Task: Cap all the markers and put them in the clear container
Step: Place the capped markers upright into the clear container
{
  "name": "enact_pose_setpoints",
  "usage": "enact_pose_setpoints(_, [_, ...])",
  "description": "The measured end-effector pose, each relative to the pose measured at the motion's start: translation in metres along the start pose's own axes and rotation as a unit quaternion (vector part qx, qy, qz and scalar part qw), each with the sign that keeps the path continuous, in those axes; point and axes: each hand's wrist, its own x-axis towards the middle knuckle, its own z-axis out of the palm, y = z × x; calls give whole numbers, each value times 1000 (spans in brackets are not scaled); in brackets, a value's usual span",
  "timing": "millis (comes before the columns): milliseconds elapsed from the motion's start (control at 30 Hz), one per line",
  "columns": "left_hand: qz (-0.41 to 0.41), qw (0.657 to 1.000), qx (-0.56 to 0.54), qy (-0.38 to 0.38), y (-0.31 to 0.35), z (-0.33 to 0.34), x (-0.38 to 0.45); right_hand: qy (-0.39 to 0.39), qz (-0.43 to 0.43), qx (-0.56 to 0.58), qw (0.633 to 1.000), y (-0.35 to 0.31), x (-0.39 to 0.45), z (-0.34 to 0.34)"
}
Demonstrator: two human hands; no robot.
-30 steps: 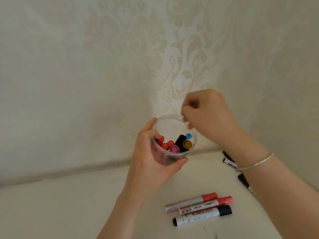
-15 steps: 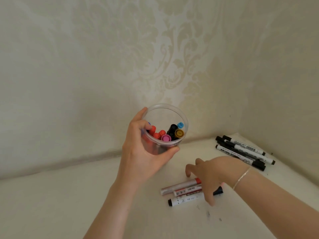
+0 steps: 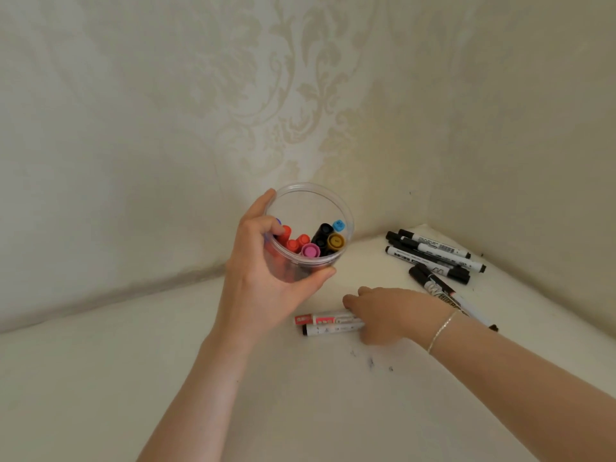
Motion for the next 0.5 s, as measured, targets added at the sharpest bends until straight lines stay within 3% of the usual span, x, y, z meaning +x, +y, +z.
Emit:
enact_pose_setpoints(133, [0,1000,4,17,-2,1,1,7,46,10,999,11,-11,-14])
enact_pose_setpoints(300, [3,999,11,31,-2,3,1,131,111,145,974,43,-41,-67])
enact_pose_setpoints(433, [-10,1000,-4,26,-11,7,0,223,38,250,941,51,-82,-114])
enact_pose_setpoints(500, [-2,1000,-13,19,-13,9,-1,211,3,251,945,46,-100,-130])
